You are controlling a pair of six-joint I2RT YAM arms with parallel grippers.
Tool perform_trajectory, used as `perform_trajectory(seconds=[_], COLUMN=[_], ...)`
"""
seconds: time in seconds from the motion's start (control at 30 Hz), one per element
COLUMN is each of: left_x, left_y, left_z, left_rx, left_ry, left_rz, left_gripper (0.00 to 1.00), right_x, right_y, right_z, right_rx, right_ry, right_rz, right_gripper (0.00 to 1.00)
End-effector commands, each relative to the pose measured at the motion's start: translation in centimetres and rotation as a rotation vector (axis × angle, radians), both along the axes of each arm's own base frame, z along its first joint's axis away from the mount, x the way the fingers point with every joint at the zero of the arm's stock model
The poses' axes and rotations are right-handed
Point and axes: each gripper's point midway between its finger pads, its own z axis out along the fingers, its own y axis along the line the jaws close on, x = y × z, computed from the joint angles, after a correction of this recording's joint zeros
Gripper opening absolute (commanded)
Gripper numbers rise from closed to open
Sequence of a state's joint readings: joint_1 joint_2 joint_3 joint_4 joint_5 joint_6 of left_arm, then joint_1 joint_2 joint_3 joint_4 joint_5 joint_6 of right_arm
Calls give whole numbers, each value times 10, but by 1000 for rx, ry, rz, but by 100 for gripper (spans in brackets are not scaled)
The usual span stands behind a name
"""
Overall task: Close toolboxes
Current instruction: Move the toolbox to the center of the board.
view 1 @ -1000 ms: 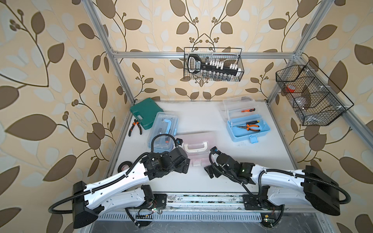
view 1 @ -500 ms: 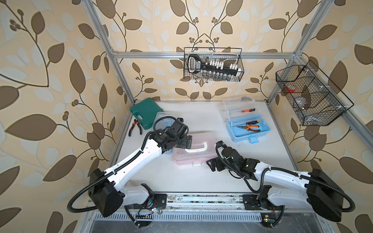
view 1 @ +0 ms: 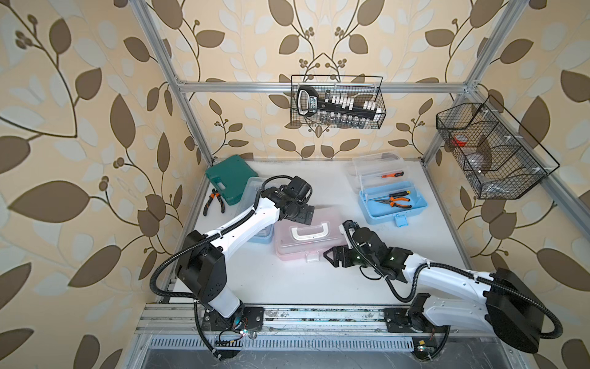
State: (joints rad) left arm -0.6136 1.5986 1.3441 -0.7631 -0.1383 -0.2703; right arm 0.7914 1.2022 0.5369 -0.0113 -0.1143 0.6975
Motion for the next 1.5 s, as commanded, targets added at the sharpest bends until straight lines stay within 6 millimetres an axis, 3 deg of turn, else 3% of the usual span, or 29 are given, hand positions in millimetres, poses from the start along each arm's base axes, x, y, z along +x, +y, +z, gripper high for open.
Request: perform_trajectory(seconds=[0.0, 0.27, 0.77, 0.9, 1.0, 1.2, 1.47], left_x=[3, -4, -23, -24, -22, -14, 10], left_y=[2, -11, -36, -35, -33, -32, -9], left_z=[2, -21, -35, -34, -34, -24, 15], left_rx=[16, -30, -76, -68, -56, -30, -41], left_ry=[12, 93, 149, 149, 141, 117, 20], left_rz=[-7, -17, -57, -61, -65, -81, -37], left_gripper=[99, 99, 99, 99, 99, 99, 99], right_x=[25, 78, 164, 160, 151, 134, 146], right_y=[10, -4, -12, -15, -26, -29, -18], right_z=[29, 42, 55, 50, 46, 44, 56], right_rx=[110, 99, 33, 10, -15, 34, 104], right_ry=[-37, -76, -106, -90, -89, -69, -85], right_rz=[-35, -93, -92, -88, -116, -127, -138], right_gripper=[92, 87, 81, 85, 98, 99, 99])
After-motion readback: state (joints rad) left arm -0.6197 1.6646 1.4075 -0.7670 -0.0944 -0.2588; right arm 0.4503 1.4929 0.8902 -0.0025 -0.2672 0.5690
